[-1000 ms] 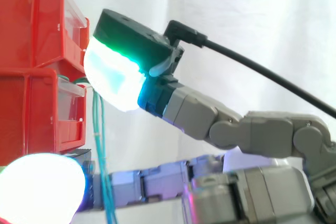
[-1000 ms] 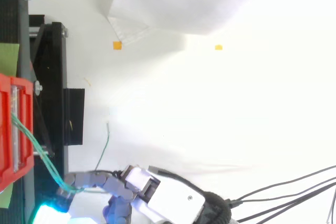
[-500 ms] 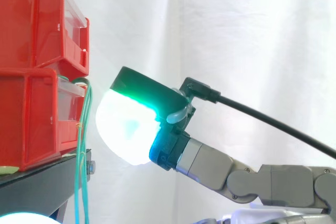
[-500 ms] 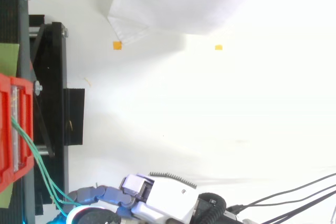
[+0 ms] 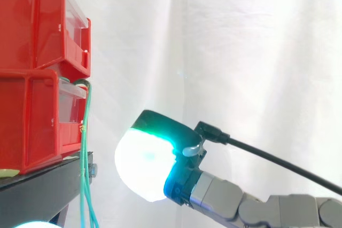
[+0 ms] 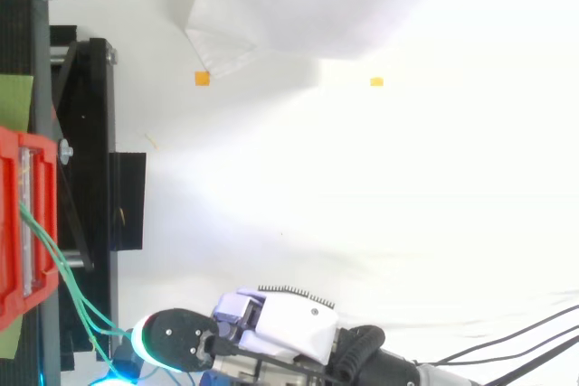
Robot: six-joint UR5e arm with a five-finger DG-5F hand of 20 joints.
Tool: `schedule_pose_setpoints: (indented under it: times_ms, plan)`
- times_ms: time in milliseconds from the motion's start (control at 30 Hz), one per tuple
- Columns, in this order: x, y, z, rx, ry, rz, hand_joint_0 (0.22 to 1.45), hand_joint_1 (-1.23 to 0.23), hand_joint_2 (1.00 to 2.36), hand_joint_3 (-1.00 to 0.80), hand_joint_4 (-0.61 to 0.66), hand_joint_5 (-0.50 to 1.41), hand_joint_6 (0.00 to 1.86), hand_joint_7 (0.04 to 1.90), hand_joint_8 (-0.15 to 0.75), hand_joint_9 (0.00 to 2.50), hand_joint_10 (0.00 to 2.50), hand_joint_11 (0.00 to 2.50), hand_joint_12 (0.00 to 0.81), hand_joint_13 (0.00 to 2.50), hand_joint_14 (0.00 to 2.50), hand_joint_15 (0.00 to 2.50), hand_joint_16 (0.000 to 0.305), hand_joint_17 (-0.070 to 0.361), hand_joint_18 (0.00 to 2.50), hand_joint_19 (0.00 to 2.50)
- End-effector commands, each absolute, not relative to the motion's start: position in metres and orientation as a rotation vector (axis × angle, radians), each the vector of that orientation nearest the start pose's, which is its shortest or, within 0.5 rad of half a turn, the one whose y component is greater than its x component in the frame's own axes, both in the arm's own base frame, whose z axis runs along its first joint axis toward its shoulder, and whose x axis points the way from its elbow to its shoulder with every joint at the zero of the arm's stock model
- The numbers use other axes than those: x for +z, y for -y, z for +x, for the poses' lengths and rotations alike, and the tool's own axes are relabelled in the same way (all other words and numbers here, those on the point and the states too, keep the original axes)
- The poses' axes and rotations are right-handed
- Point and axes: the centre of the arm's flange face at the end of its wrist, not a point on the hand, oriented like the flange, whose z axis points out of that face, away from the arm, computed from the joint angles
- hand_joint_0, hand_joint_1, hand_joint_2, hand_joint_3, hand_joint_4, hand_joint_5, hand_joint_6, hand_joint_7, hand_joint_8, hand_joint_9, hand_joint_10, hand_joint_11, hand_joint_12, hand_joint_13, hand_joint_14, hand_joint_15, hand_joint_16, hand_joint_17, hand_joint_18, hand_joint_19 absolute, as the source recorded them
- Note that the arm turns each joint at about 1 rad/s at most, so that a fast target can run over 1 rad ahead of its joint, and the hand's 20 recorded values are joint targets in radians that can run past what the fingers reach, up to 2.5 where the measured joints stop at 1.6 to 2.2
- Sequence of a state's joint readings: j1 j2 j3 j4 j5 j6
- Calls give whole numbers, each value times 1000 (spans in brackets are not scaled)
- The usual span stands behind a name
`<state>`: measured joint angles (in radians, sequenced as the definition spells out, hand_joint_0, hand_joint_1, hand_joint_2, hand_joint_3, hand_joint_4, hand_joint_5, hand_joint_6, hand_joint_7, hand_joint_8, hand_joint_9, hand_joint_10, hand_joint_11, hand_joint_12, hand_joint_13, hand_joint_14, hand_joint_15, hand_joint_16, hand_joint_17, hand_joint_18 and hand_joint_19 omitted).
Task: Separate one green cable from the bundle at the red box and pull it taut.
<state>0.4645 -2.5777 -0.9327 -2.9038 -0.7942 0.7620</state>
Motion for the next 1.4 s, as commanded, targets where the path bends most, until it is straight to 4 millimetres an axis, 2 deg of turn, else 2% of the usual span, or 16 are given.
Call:
schedule_pose_setpoints:
  times_ms: [0, 133, 333, 467, 633, 867, 1200, 1367]
  plan:
    - [137, -166, 789, 1404, -542, 1814, 570, -332, 1003, -465, 290, 83, 505, 1179, 215, 2385, 20, 2040, 346, 1717, 810, 1566, 53, 119, 1528, 1396]
    - [134, -164, 788, 1393, -549, 1816, 597, -446, 1010, -403, 288, 83, 505, 1184, 215, 2380, 20, 2060, 344, 1713, 803, 1571, 52, 116, 1524, 1426]
    - [129, -158, 784, 1334, -589, 1813, 597, -457, 1010, -400, 287, 82, 505, 1190, 225, 2380, 19, 2037, 346, 1713, 795, 1593, 52, 117, 1522, 1432]
    - [125, -146, 781, 1260, -635, 1806, 598, -458, 1010, -403, 287, 83, 505, 1187, 225, 2379, 20, 2037, 344, 1712, 796, 1585, 51, 116, 1523, 1424]
    - [116, -120, 769, 1075, -662, 1789, 598, -458, 1009, -409, 278, 83, 505, 1191, 235, 2378, 20, 2050, 345, 1711, 798, 1585, 52, 117, 1523, 1421]
    - [111, -103, 757, 953, -634, 1789, 578, -417, 1006, -442, 285, 83, 505, 1193, 226, 2381, 20, 2031, 355, 1715, 796, 1582, 52, 118, 1523, 1411]
    - [109, -98, 753, 928, -596, 1789, 546, -380, 1000, -500, 289, 84, 505, 1195, 233, 2387, 23, 2022, 351, 1724, 794, 1580, 55, 124, 1528, 1345]
    - [112, -98, 754, 934, -587, 1788, 515, -297, 1000, -500, 288, 87, 505, 1202, 233, 2410, 22, 2001, 367, 1745, 799, 1554, 58, 131, 1540, 1263]
